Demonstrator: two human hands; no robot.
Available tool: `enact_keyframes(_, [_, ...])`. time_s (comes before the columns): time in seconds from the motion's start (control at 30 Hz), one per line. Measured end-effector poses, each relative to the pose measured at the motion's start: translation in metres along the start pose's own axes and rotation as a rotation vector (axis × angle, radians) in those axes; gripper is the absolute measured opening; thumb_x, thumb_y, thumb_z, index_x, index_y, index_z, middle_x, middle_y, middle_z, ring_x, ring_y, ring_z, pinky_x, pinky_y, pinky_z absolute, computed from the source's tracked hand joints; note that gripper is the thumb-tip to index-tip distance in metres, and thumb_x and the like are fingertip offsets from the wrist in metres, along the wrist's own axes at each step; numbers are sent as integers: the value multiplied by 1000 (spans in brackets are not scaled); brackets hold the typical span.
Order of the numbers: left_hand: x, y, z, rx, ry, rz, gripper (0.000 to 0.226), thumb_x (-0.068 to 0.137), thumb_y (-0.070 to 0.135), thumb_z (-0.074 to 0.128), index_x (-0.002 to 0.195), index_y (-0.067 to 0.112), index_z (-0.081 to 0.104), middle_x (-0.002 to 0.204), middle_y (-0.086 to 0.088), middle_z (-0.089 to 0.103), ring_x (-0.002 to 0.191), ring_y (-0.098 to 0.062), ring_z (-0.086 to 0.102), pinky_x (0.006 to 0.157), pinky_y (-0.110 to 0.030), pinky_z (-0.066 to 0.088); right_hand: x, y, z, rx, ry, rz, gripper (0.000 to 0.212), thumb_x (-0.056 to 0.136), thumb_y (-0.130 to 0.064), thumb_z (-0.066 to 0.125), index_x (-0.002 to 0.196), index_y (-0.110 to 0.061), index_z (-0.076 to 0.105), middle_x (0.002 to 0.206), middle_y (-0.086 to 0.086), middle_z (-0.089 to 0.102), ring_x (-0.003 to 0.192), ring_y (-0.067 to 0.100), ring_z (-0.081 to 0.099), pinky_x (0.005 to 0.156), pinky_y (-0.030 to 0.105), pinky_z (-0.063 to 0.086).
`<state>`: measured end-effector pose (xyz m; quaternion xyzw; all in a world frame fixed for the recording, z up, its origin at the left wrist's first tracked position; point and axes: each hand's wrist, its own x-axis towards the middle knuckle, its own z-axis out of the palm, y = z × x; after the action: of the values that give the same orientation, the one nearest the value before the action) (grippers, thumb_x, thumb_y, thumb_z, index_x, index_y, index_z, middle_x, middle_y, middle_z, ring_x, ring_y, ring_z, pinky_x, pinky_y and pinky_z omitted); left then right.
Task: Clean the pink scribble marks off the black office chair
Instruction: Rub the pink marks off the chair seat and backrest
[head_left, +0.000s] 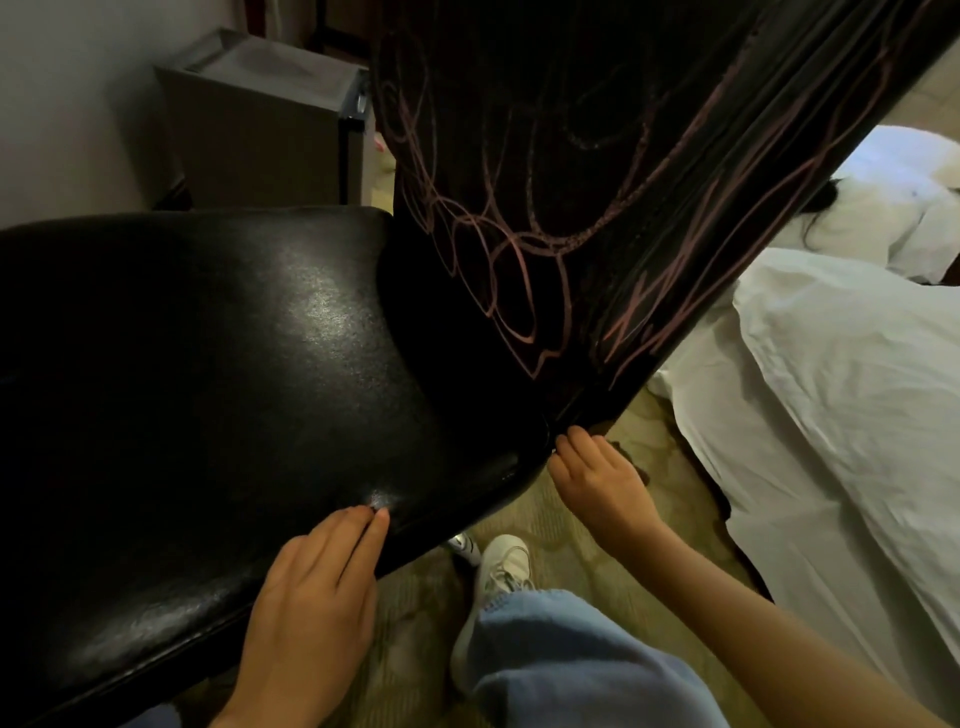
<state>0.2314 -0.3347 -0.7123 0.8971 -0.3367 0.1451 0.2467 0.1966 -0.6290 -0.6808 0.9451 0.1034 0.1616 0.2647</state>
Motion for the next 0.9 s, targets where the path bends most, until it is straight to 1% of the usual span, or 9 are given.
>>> enact_keyframes(0.2, [2, 1, 4, 15, 63, 36, 47, 96, 21, 28, 112, 2, 68, 108, -13, 66, 105, -21, 50, 85, -30, 36, -12, -8, 23, 5, -136, -24, 43, 58, -8, 75, 100, -4, 71, 99, 14, 68, 96, 28, 64, 77, 34, 56])
enact_keyframes(0.27, [3, 1, 3, 30, 62, 40, 47, 96, 22, 28, 110, 3, 69, 108, -13, 67, 105, -22, 50, 86, -30, 36, -20, -10, 31, 34, -165, -16, 39, 52, -9, 84, 88, -8, 72, 88, 10, 67, 88, 24, 63, 71, 31, 55])
enact_keyframes(0.33, [3, 1, 2, 26, 71, 28, 43, 90, 21, 35, 108, 3, 70, 107, -13, 68, 106, -22, 49, 86, -31, 35, -27, -12, 30, 159, -108, 94, 36, 47, -9, 88, 79, -11, 71, 80, 6, 66, 78, 21, 60, 63, 29, 52])
enact_keyframes(0.43, [4, 1, 0, 27, 61, -7, 53, 98, 27, 23, 108, 4, 70, 110, -13, 66, 107, -23, 49, 86, -32, 35, -35, -14, 12, 338, 118, 296, 24, 70, -11, 78, 92, -9, 69, 91, 9, 65, 74, 21, 59, 60, 29, 50])
enact_keyframes(0.5, [5, 1, -2, 16, 59, -21, 46, 92, 24, 32, 108, 4, 70, 110, -14, 66, 107, -23, 49, 85, -32, 35, -34, -13, -10, 388, 228, 423, 20, 82, -17, 65, 99, -9, 62, 97, 11, 63, 77, 21, 57, 61, 29, 49])
enact_keyframes(0.57, [5, 3, -3, 4, 56, -24, 44, 88, 23, 35, 108, 3, 70, 110, -14, 66, 107, -23, 49, 85, -32, 34, -28, -10, -30, 403, 307, 562, 21, 83, -15, 64, 100, -4, 62, 100, 15, 59, 82, 21, 54, 62, 28, 49])
enact_keyframes(0.67, [5, 4, -5, -10, 57, -30, 49, 96, 26, 26, 109, 4, 68, 111, -14, 65, 108, -23, 48, 86, -32, 33, -13, -9, -44, 382, 338, 715, 29, 74, -3, 72, 101, 3, 65, 108, 14, 45, 85, 17, 47, 59, 27, 47])
enact_keyframes(0.77, [5, 3, -5, -23, 57, -32, 45, 82, 20, 38, 108, 2, 69, 110, -15, 66, 108, -22, 48, 87, -31, 33, 2, -12, -36, 399, 342, 816, 28, 75, -5, 73, 101, 2, 65, 113, 7, 34, 87, 16, 43, 60, 28, 45])
enact_keyframes(0.9, [4, 1, -4, -24, 18, -38, 47, 79, 20, 38, 109, 3, 69, 111, -13, 66, 109, -21, 48, 88, -32, 33, 8, -23, -10, 356, 348, 860, 17, 78, -3, 73, 92, 1, 65, 104, 15, 47, 79, 25, 51, 53, 26, 42])
